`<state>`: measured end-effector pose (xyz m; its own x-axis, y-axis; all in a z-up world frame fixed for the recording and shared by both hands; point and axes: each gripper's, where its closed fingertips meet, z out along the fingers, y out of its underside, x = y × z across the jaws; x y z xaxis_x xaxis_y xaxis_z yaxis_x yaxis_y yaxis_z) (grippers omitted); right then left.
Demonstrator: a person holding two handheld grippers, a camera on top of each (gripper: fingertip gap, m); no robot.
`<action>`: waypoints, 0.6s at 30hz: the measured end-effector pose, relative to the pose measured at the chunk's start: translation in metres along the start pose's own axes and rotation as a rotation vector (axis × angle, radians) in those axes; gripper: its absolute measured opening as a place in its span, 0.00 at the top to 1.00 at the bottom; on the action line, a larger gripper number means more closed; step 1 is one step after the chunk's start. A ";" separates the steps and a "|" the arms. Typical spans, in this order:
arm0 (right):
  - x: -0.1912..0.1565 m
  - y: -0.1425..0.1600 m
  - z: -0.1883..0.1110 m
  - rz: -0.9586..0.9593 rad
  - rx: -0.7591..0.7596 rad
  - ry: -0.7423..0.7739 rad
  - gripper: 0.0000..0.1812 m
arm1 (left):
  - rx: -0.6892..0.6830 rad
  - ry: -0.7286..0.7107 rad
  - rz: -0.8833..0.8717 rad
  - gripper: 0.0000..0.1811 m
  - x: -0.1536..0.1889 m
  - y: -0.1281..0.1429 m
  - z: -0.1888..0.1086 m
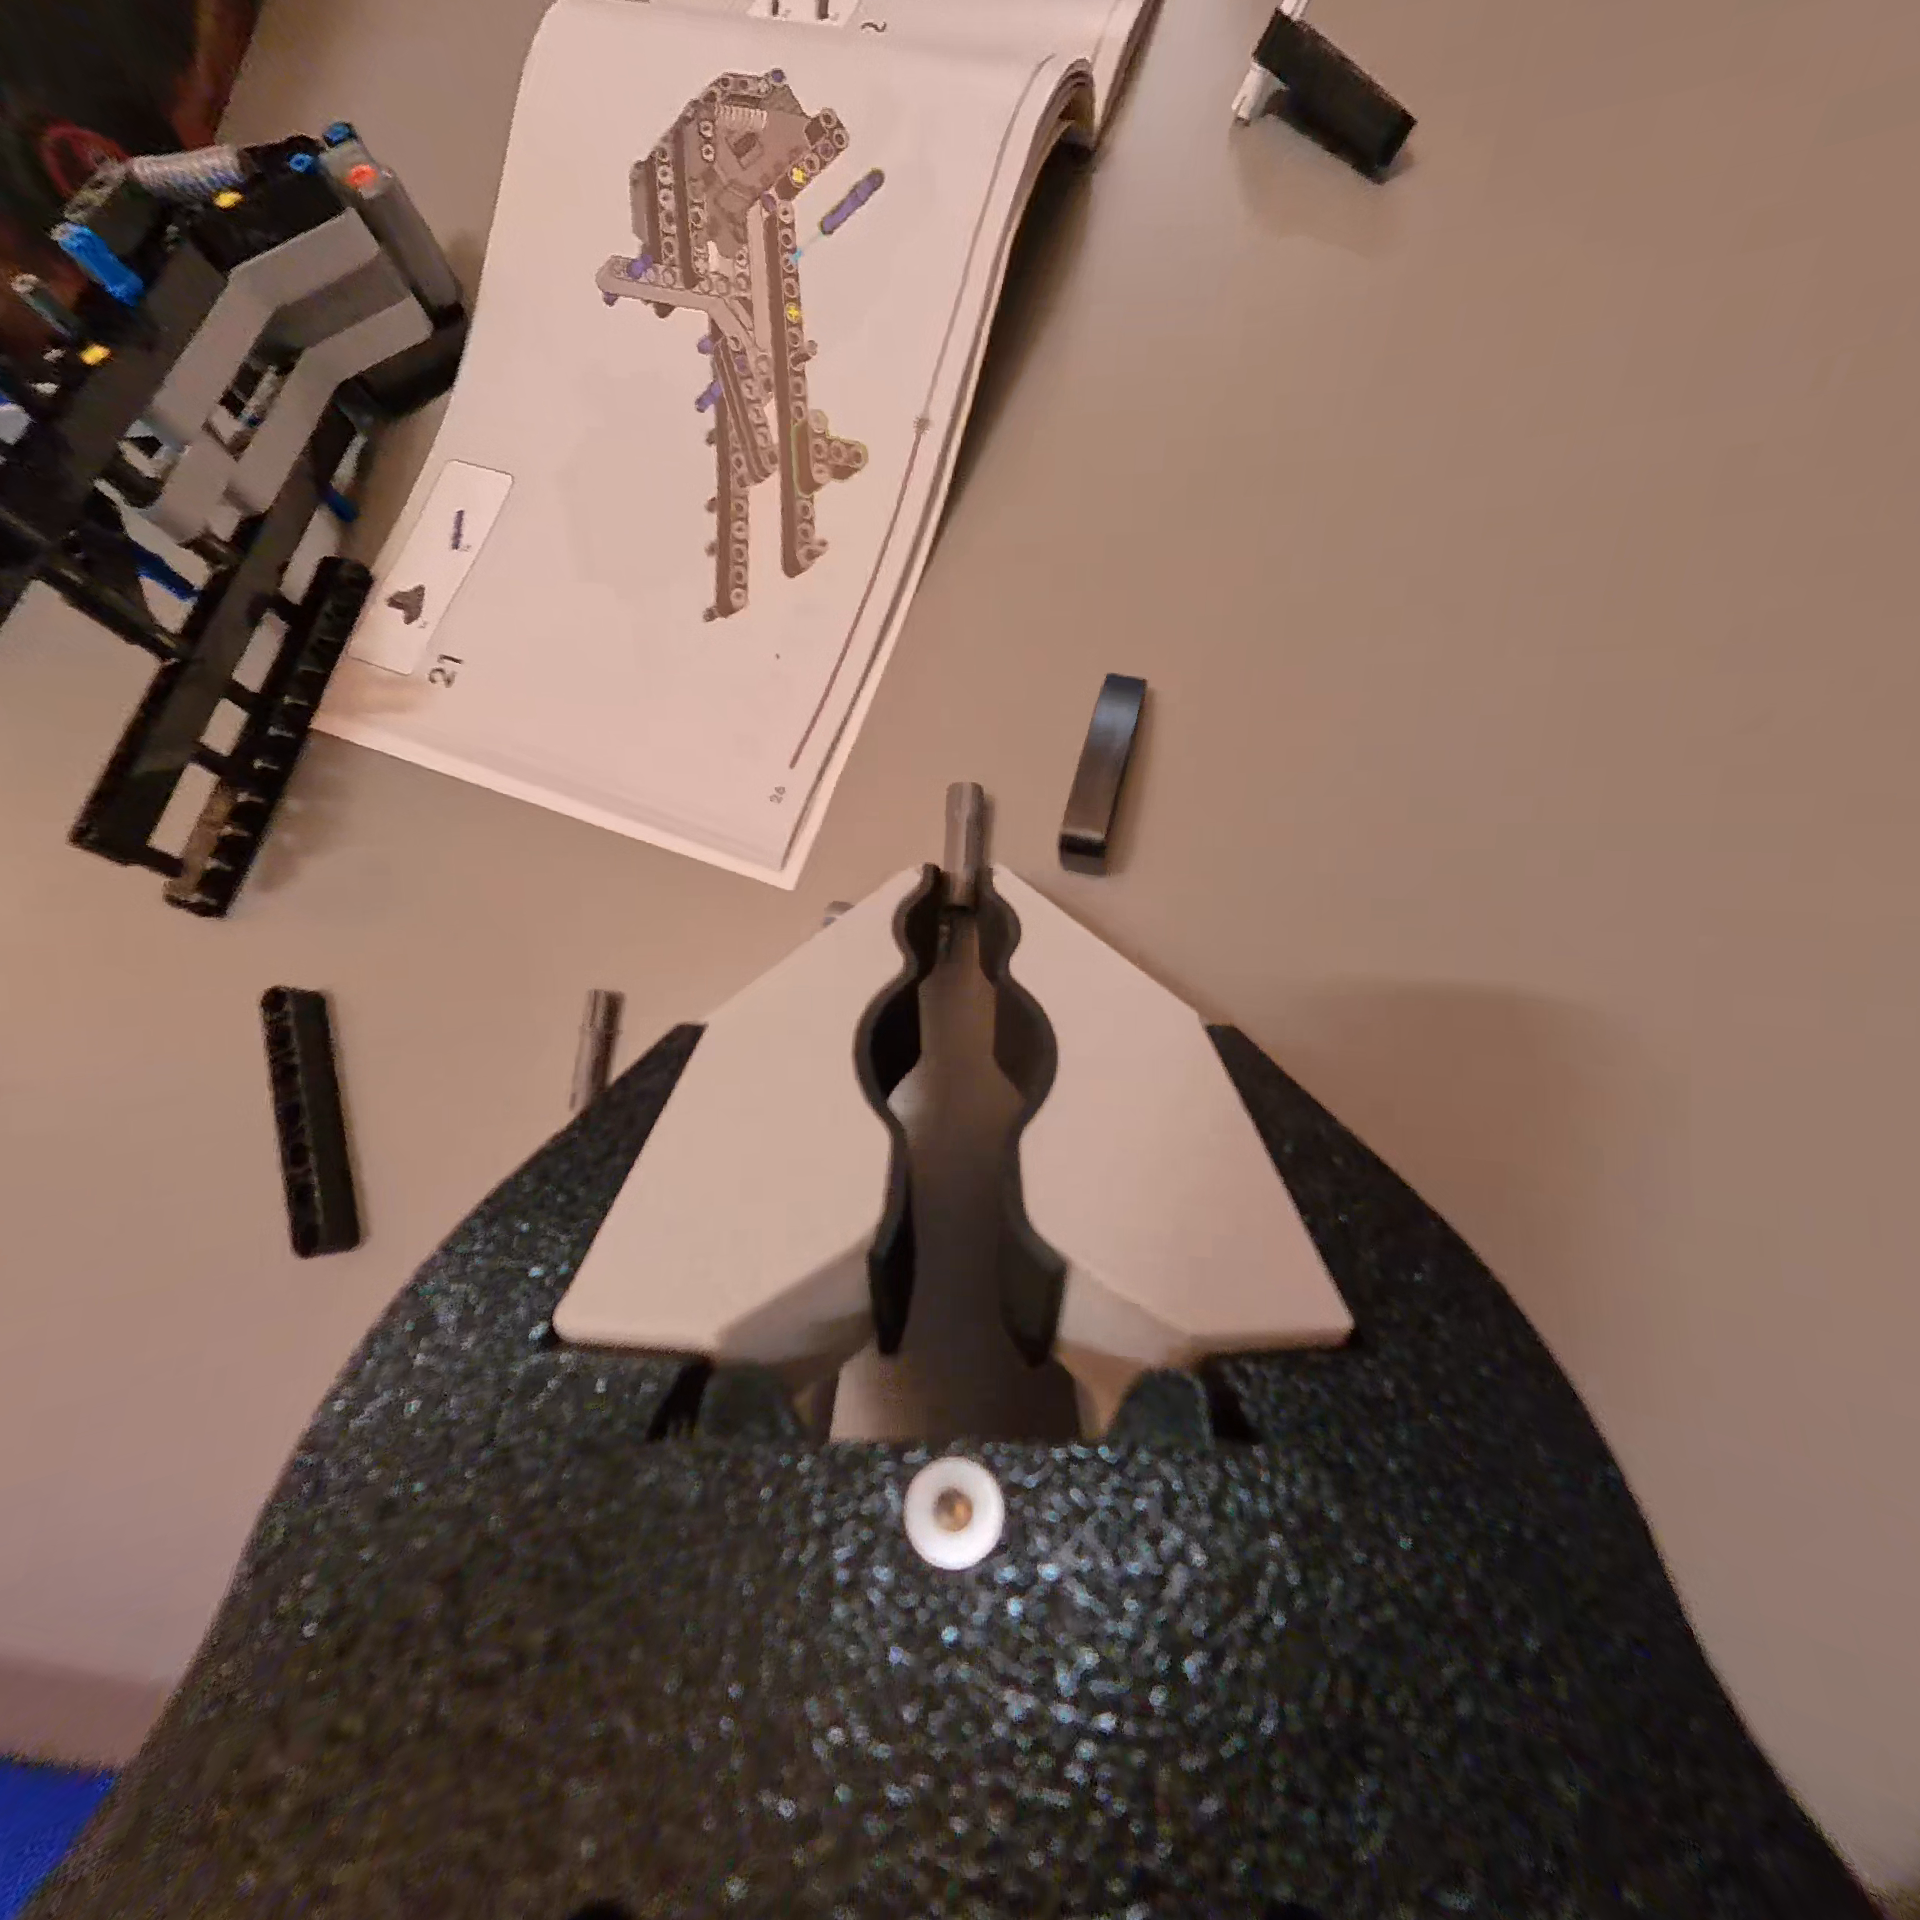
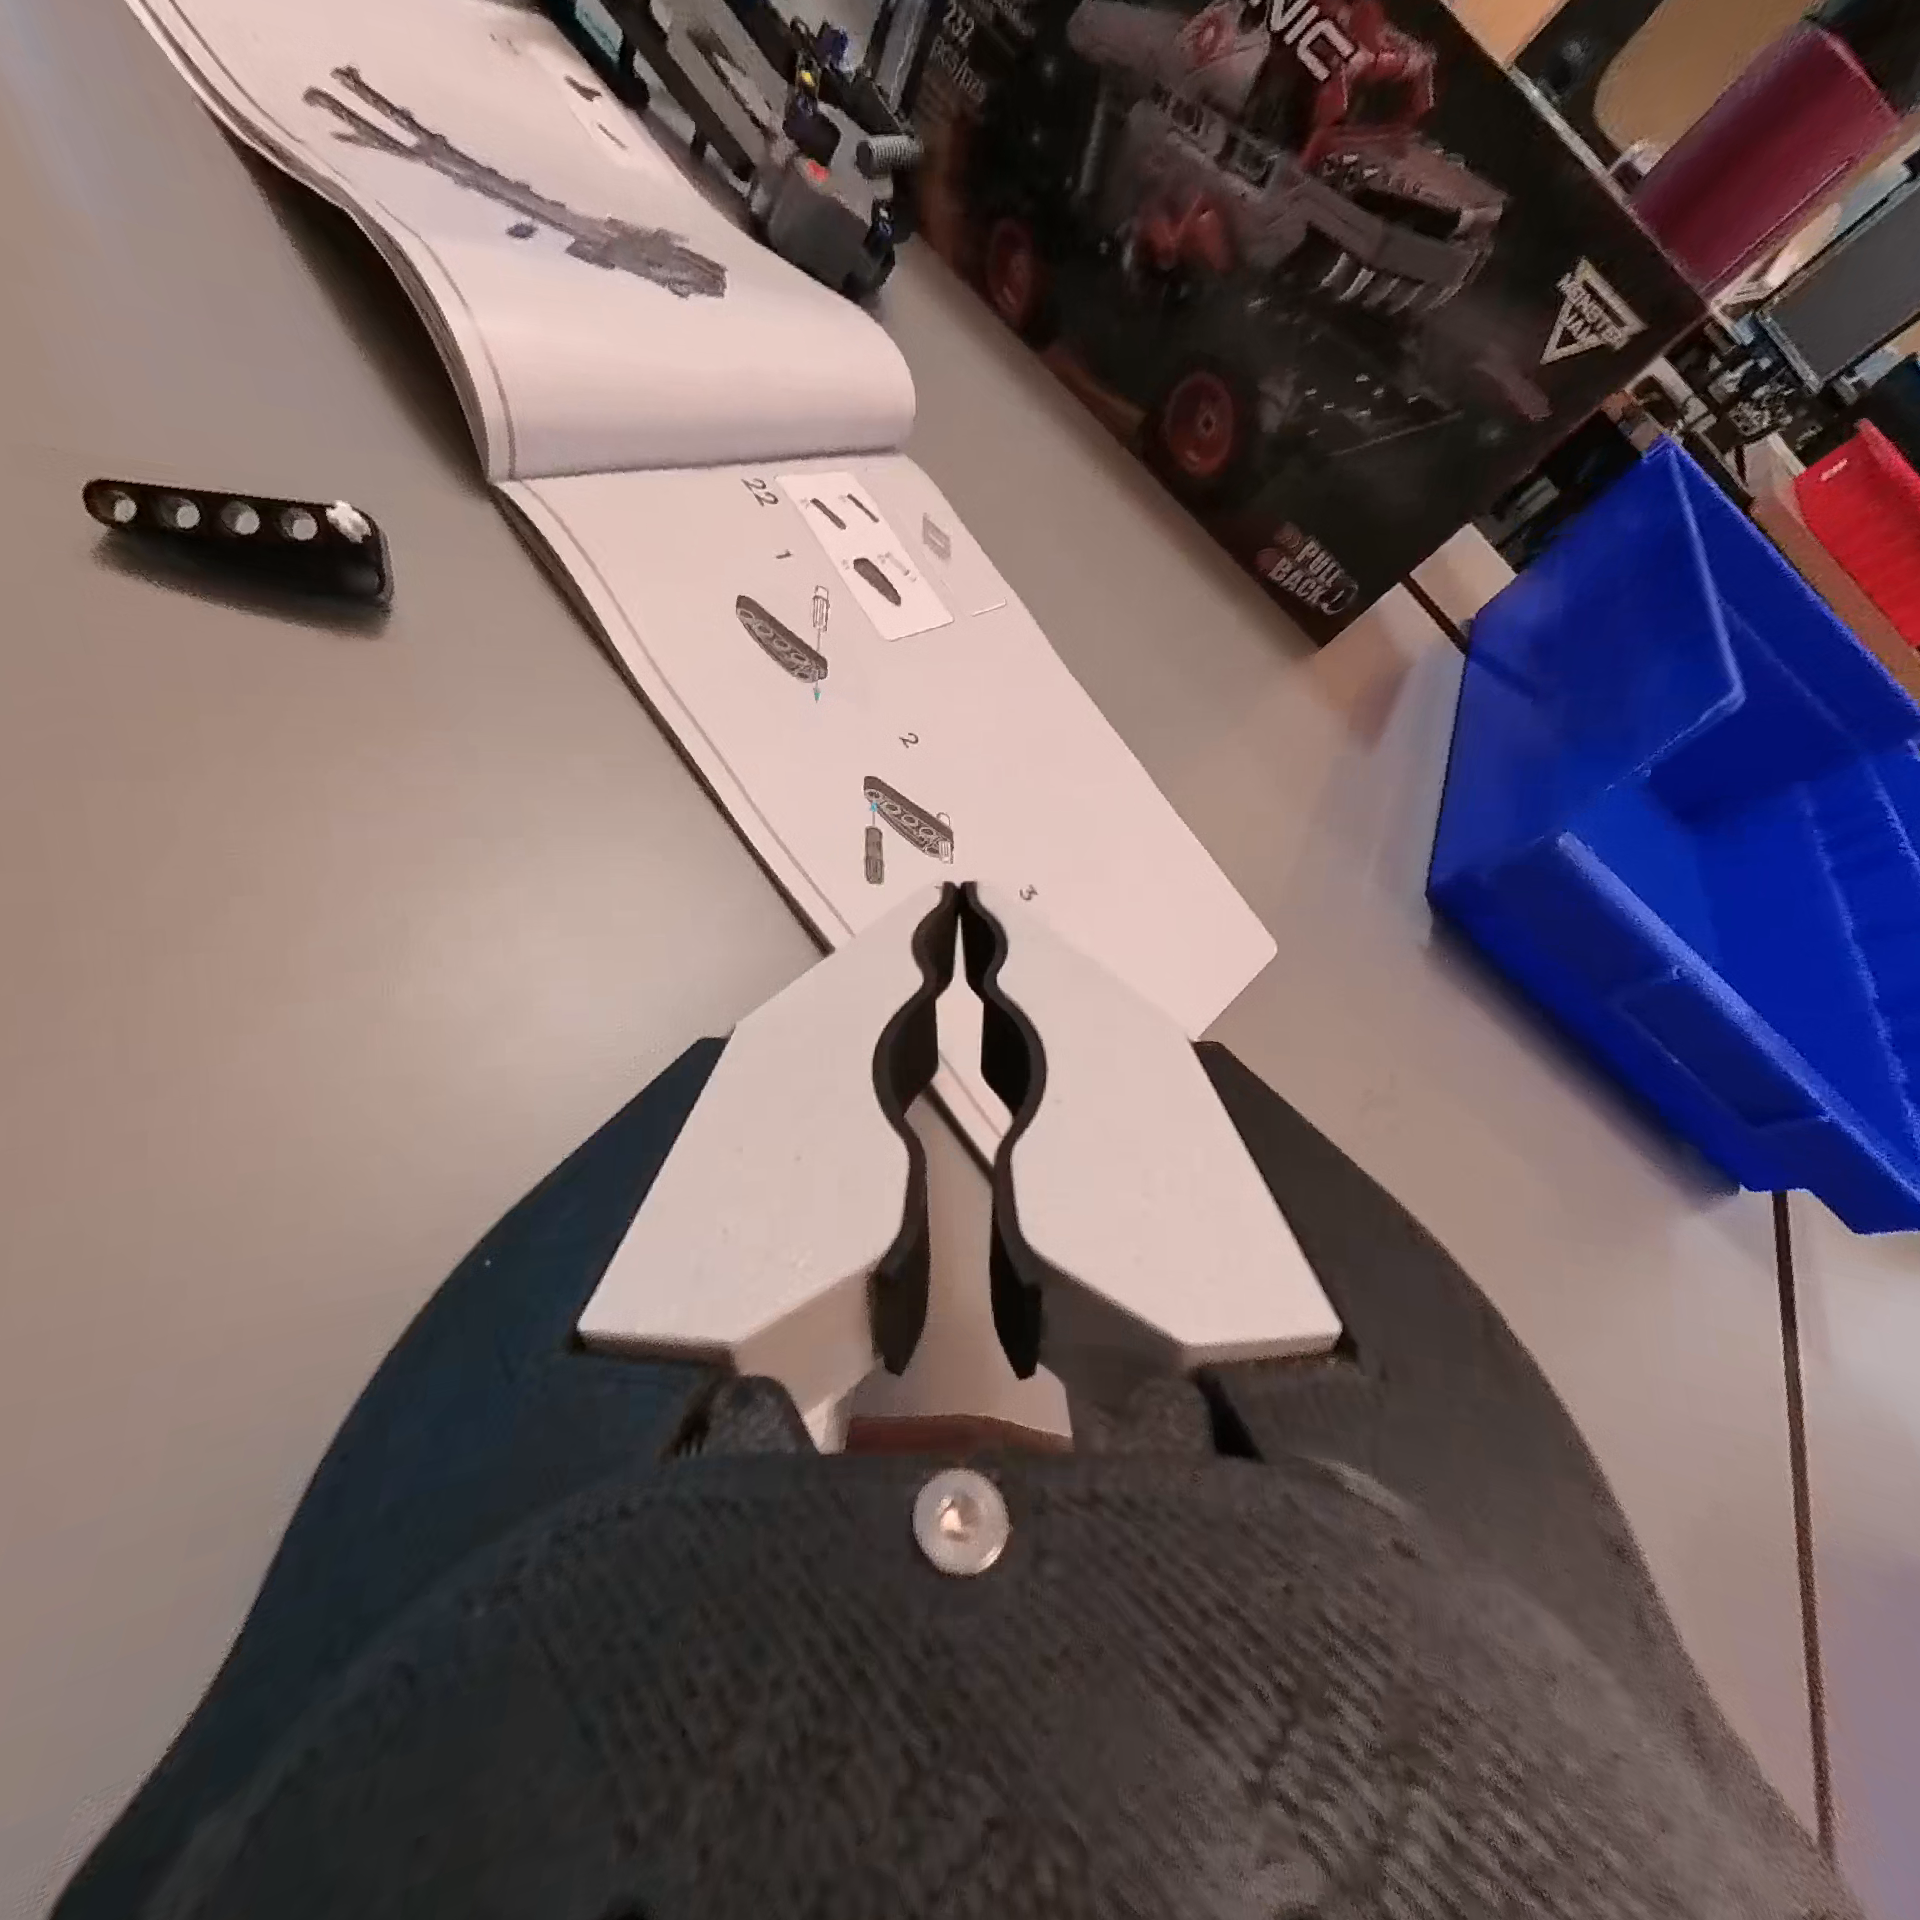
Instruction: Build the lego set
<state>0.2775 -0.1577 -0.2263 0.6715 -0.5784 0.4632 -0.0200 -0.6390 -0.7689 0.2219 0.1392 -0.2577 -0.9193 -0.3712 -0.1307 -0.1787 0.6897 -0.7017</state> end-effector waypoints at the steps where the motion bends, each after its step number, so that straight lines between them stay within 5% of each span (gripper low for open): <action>1: 0.000 0.001 0.001 -0.003 -0.006 0.001 1.00 | -0.002 -0.008 0.000 0.98 -0.001 -0.001 -0.001; 12: -0.007 -0.014 -0.014 -0.001 0.109 -0.036 1.00 | 0.114 -0.112 0.113 0.98 0.000 -0.041 -0.029; 18: -0.033 -0.070 -0.035 0.166 0.314 -0.225 0.83 | 0.420 -0.208 0.254 0.97 0.023 -0.127 -0.024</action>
<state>0.2306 -0.1116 -0.1720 0.8240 -0.5129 0.2407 0.0618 -0.3410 -0.9380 0.2147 0.0580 -0.1547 -0.8191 -0.3695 -0.4388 0.2350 0.4816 -0.8443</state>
